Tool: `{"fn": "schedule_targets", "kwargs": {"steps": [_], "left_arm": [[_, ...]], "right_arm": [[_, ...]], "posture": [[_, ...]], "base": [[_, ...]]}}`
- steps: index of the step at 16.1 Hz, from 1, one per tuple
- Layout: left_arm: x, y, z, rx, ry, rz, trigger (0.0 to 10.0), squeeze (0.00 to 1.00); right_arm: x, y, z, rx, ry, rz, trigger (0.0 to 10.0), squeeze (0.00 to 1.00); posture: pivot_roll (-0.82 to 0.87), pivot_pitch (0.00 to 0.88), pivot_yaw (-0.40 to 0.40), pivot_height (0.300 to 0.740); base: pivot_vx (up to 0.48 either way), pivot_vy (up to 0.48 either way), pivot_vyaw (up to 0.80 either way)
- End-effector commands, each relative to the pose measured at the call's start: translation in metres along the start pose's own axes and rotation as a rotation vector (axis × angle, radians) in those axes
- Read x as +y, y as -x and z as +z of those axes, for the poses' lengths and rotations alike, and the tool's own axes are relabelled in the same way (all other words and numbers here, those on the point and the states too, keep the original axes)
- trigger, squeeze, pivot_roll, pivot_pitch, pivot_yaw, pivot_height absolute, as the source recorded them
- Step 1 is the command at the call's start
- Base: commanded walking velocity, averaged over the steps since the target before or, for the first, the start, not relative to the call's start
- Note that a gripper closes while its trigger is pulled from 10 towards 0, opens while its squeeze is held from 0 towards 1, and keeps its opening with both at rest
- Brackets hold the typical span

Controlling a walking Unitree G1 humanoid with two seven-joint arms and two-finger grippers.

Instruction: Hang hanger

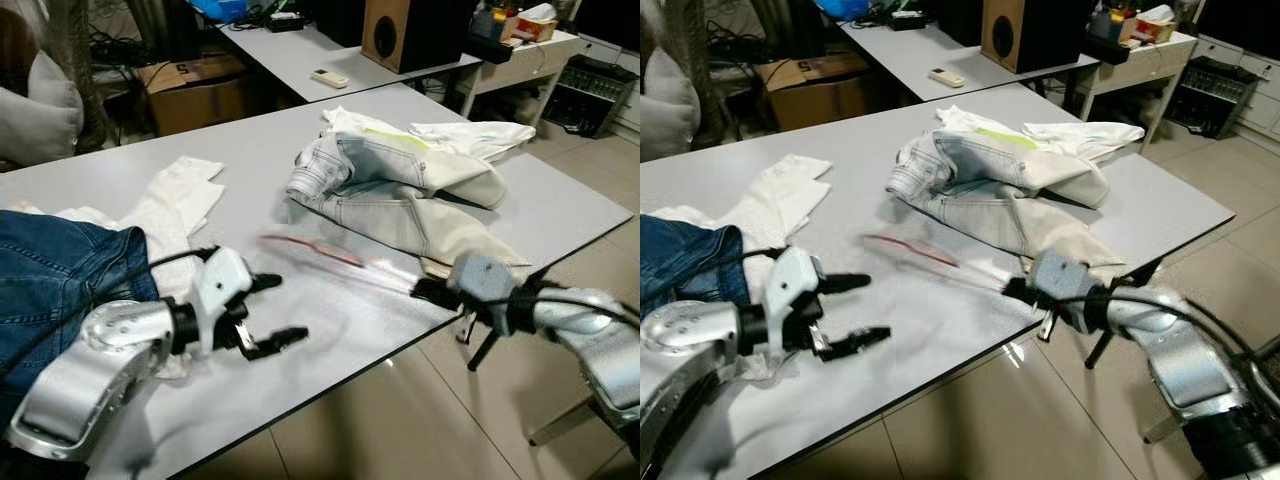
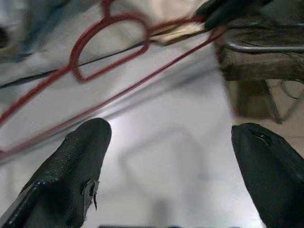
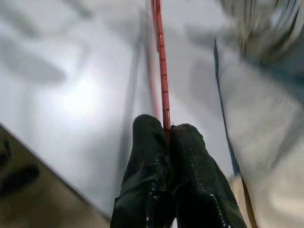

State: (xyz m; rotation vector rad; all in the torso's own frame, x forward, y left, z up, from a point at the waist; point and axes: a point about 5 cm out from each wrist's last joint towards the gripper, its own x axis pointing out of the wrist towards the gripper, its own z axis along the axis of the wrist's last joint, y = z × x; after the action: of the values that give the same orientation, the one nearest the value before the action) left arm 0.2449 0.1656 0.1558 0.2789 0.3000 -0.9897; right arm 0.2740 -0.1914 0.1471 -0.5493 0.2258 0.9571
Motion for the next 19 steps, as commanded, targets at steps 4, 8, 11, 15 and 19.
{"fn": "schedule_targets", "kwargs": {"steps": [4,8,11,15,19], "left_arm": [[0.030,0.010,0.022,-0.137,-0.039,0.176,10.0,0.00],[0.045,0.019,0.052,-0.343,-0.056,0.131,10.0,1.00],[0.054,0.023,0.075,-0.347,-0.175,-0.045,10.0,1.00],[0.052,0.007,0.087,-0.286,-0.265,-0.267,10.0,0.00],[0.054,0.002,0.080,-0.207,-0.266,-0.435,6.5,0.00]], "right_arm": [[-0.005,0.010,0.018,-0.161,-0.103,-0.037,0.0,0.00],[-0.005,0.014,0.025,-0.208,-0.121,-0.019,0.0,0.00],[0.000,0.020,0.031,-0.219,-0.091,0.073,0.0,0.00],[0.008,0.023,0.042,-0.244,-0.048,0.162,0.0,0.00],[0.009,0.029,0.045,-0.247,-0.032,0.172,0.0,0.00]], "posture": [[-0.15,0.000,0.029,0.740],[-0.16,0.000,0.036,0.740],[-0.15,0.000,0.023,0.740],[-0.15,0.000,0.023,0.740],[-0.17,0.000,0.037,0.740]], "base": [[0.000,0.000,0.00],[0.000,0.000,0.00],[0.000,0.000,0.00],[0.000,0.000,0.00],[0.000,0.000,0.00]]}}
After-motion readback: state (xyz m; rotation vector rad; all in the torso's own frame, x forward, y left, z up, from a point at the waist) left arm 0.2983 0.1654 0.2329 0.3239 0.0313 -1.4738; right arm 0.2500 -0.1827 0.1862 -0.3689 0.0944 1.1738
